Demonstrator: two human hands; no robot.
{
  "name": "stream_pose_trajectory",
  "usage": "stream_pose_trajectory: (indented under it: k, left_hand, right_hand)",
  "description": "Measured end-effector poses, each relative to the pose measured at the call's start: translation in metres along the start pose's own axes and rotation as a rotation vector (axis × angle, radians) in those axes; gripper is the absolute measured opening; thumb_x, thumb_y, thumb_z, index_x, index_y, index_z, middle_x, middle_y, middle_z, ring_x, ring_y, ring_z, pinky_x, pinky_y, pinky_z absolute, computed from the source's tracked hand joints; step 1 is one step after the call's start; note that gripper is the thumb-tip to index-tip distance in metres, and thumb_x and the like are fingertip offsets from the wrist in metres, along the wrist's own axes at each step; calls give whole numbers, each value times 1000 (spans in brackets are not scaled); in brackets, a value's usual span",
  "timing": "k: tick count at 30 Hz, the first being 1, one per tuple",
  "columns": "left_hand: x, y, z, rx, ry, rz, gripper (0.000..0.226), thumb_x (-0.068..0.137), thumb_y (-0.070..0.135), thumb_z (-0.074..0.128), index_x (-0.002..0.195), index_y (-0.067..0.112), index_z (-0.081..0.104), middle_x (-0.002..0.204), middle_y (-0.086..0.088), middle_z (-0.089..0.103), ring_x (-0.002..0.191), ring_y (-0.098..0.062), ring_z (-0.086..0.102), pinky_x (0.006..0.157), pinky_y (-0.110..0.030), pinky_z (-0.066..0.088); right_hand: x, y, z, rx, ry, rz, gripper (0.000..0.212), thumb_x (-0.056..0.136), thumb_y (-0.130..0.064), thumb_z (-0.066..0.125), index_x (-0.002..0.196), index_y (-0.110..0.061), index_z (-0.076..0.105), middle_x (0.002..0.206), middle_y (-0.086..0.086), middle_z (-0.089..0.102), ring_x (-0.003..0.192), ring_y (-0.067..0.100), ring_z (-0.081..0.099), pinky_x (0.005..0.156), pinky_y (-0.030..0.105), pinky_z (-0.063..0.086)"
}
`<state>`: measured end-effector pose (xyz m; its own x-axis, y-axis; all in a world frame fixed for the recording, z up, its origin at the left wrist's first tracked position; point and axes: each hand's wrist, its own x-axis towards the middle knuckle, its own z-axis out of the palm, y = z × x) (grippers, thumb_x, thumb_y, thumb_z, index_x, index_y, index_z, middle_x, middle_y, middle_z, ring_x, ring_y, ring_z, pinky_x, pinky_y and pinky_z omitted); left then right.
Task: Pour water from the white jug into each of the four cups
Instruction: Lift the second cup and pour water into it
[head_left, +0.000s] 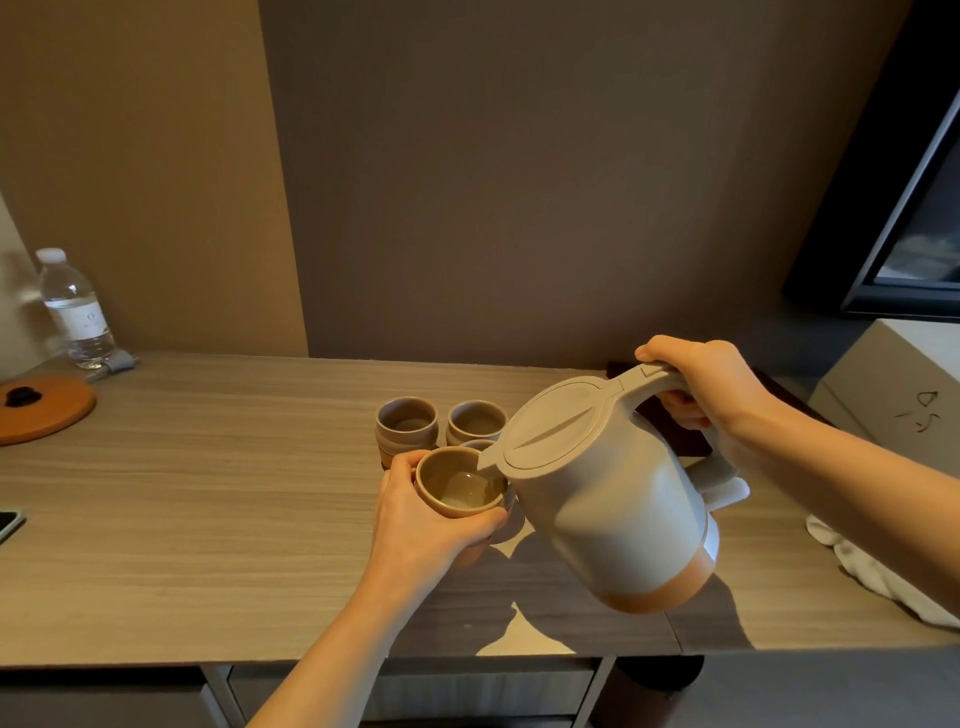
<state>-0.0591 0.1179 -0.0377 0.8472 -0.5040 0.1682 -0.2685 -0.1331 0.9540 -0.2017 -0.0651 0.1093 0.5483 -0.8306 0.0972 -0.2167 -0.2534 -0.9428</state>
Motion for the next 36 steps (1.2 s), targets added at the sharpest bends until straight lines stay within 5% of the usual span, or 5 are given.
stream_pose_trajectory:
  k: [14,36]
  left_hand:
    - [13,-5,-10,-81,16,47,89,48,37,95,121,36,43,119,12,54,106,-10,54,72,-18,48]
    - [42,-65,-19,-35,143,-45,83,53,29,94,120,30,44,112,7,57,106,-18,55,79,-33,50]
  right_hand:
    - [0,16,-12,187,67,52,31,76,-37,62,53,-17,57,46,0,49,51,13,43,55,27,37]
    - [10,30,-20,225,124,-4,31,78,-36,62,54,-18,60,51,-2,56,57,13,49,60,27,41]
